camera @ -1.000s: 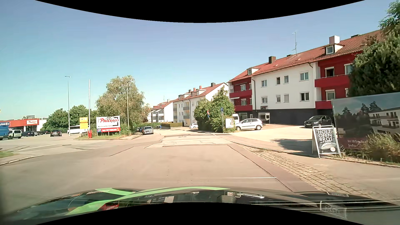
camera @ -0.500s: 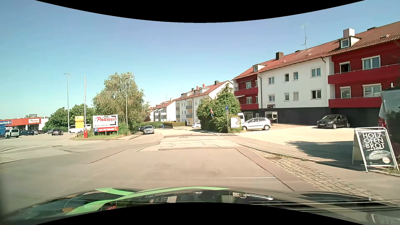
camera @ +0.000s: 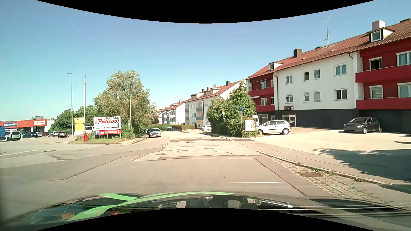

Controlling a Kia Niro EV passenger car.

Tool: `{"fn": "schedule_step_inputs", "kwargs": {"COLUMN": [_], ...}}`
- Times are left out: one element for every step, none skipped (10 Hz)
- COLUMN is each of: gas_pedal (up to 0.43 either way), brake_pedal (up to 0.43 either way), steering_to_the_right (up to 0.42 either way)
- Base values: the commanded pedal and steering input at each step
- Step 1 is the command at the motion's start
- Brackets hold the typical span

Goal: Follow the waypoints while adhering to traffic rules and regulations

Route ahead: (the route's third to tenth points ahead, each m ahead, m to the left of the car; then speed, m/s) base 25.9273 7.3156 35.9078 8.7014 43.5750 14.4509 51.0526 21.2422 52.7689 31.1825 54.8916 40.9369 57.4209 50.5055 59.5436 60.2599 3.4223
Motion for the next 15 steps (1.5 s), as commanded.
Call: {"fn": "schedule_step_inputs", "kwargs": {"gas_pedal": [0.000,0.000,0.000,0.000,0.000,0.000,0.000,0.000,0.000,0.000,0.000,0.000,0.000,0.000,0.000], "brake_pedal": [0.030,0.030,0.024,0.037,0.067,0.073,0.061,0.049,0.043,0.024,0.018,0.006,0.000,0.000,0.000], "steering_to_the_right": [-0.067,-0.068,-0.069,-0.072,-0.075,-0.078,-0.081,-0.087,-0.099,-0.110,-0.126,-0.144,-0.162,-0.186,-0.213]}}
